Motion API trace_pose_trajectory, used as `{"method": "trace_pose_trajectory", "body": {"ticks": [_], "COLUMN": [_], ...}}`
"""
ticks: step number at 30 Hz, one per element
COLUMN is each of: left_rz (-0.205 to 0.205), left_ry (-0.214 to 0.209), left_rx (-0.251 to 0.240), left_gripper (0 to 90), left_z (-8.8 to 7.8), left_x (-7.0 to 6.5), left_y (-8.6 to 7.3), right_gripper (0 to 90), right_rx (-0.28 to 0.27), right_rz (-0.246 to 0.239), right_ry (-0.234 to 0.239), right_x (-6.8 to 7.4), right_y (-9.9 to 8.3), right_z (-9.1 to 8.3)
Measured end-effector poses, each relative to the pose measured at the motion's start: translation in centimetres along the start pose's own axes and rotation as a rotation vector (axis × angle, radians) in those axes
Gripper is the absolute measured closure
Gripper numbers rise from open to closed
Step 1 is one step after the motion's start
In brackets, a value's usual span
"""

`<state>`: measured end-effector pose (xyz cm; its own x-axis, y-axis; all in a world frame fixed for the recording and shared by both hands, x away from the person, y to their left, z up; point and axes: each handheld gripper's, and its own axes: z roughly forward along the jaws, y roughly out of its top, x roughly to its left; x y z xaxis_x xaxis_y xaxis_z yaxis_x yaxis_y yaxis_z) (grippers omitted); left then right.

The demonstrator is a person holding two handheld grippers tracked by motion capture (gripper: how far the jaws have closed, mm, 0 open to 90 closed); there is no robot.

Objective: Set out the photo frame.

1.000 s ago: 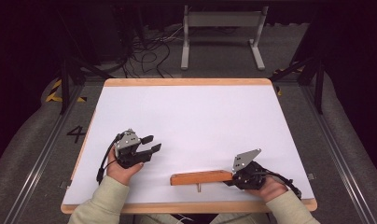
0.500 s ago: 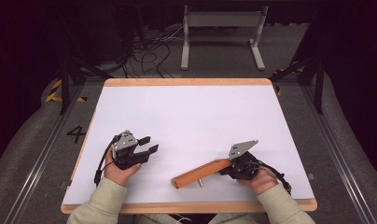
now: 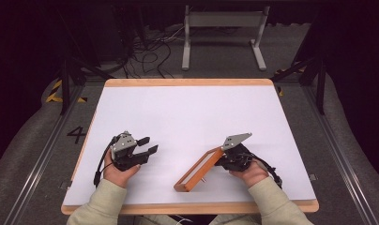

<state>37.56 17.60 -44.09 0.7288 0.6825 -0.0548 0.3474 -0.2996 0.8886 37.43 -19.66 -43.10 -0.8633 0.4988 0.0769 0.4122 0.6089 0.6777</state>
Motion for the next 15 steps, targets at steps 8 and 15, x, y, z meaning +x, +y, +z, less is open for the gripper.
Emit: {"method": "trace_pose_trajectory", "body": {"ticks": [8,15], "left_rz": [-0.021,-0.022], "left_ry": [0.022,0.024], "left_rx": [-0.019,-0.017], "left_gripper": [52.6,52.2], "left_z": [0.1,0.1], "left_x": [0.4,0.6], "left_y": [0.1,0.0], "right_gripper": [90.0,90.0], "right_rx": [-0.017,-0.031], "right_rz": [0.004,0.005], "right_ry": [-0.026,-0.034], "right_x": [-0.6,-1.0], "right_y": [1.1,2.0], "right_z": [1.0,1.9]}}
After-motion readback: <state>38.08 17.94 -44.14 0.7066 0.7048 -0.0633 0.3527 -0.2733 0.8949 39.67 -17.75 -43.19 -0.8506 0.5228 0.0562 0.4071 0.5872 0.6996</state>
